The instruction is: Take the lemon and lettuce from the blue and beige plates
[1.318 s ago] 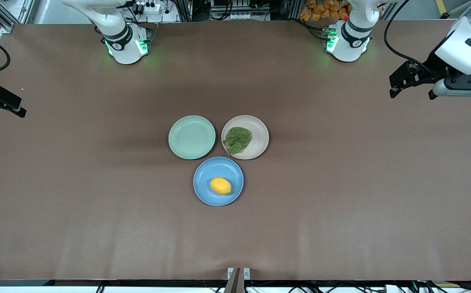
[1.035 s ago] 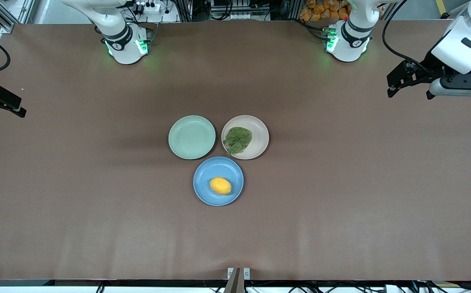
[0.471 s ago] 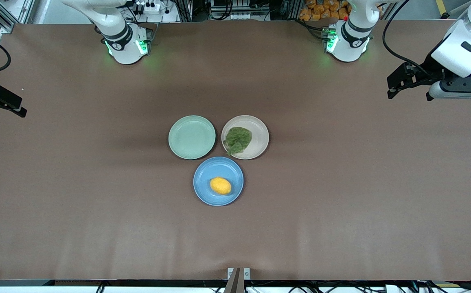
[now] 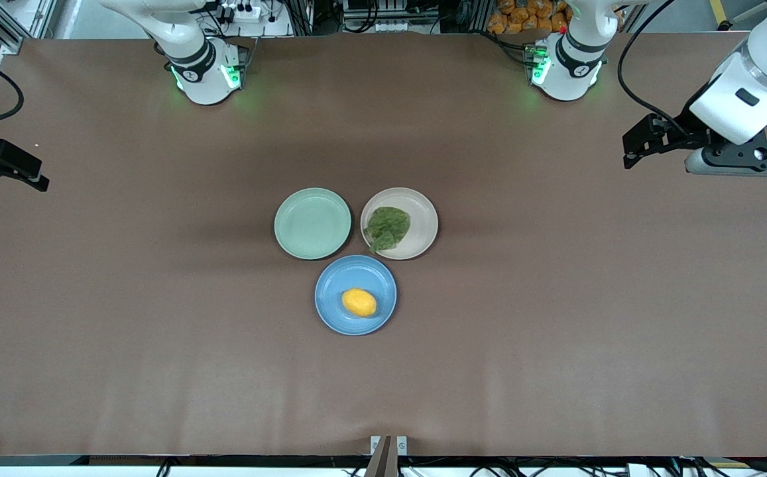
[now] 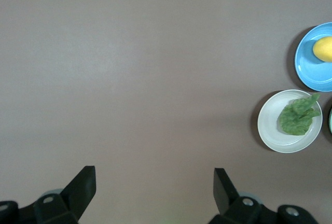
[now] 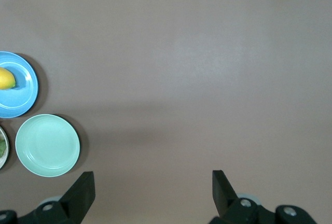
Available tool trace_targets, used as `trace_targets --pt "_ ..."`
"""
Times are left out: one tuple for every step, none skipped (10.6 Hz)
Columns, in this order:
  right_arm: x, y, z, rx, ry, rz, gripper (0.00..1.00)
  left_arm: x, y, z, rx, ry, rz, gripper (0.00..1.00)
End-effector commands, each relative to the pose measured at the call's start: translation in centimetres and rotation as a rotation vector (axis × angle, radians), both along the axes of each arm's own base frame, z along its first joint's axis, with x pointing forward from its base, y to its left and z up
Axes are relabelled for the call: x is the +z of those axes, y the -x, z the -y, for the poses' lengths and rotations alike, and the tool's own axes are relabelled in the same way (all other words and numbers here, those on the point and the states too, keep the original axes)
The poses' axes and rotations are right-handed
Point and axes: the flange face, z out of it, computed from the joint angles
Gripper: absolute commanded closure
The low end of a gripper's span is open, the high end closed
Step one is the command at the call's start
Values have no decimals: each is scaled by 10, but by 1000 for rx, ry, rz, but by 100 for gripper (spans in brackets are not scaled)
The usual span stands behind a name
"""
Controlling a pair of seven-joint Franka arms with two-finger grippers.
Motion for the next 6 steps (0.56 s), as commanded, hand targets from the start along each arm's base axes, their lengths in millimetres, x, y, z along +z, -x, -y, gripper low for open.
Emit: trace_targets --pt "-4 0 1 -3 12 -13 0 -15 -13 4 -9 29 -22 0" --pt "-8 -2 6 -7 12 -19 0 -27 -19 13 -25 34 -31 0" --pt "-9 -2 5 -1 12 -20 0 -40 -20 34 -61 28 -51 0" --pt "-8 -2 1 3 12 -19 0 -52 -20 53 -91 33 -76 0" --pt "-9 -2 -1 -1 7 -20 0 -67 -22 69 -112 33 -102 0" --pt "-14 -5 -4 1 3 -23 0 -79 -20 88 -126 30 -125 0"
